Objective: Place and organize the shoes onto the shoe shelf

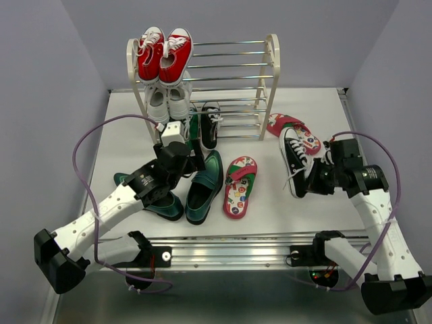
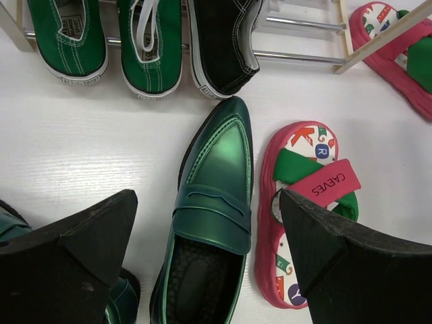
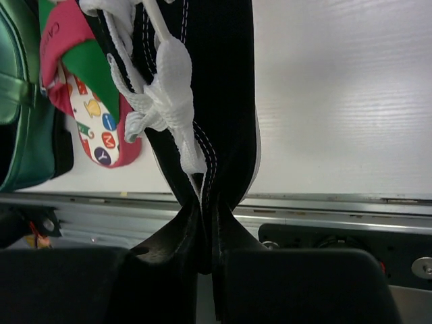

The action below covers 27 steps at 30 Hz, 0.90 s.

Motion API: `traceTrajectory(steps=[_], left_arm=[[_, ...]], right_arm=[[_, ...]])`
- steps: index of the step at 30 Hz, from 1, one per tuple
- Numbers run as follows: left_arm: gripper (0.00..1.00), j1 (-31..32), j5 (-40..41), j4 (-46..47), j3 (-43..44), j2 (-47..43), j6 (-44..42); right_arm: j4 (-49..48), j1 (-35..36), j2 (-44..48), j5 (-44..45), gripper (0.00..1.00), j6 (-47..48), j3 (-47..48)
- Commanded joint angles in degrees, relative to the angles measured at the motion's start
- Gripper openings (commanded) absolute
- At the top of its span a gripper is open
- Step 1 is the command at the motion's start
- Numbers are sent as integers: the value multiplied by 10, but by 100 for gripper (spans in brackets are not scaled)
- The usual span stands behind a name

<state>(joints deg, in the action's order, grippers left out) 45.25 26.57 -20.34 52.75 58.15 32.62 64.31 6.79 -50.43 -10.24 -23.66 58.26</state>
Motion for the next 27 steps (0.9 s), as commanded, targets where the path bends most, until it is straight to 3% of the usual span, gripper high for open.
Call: traceTrajectory(steps=[1,7,11,17,27], left_arm=[[99,1,13,35,2,1,-12],[99,1,9,41,6,27,-23],[99,1,12,33,10,46,-25],[99,1,-1,34,11,56,-24],[99,1,-3,16,-7,25,-3]], right_arm=[[-9,-1,-4,-70,1,37,13],[-54,-1,-17,-96,1,25,-3],[-88,42,-40,-88,1,11,-11],[-160,148,-113,5,1,-30,31],[-248,214,-282,125,1,-43,153]])
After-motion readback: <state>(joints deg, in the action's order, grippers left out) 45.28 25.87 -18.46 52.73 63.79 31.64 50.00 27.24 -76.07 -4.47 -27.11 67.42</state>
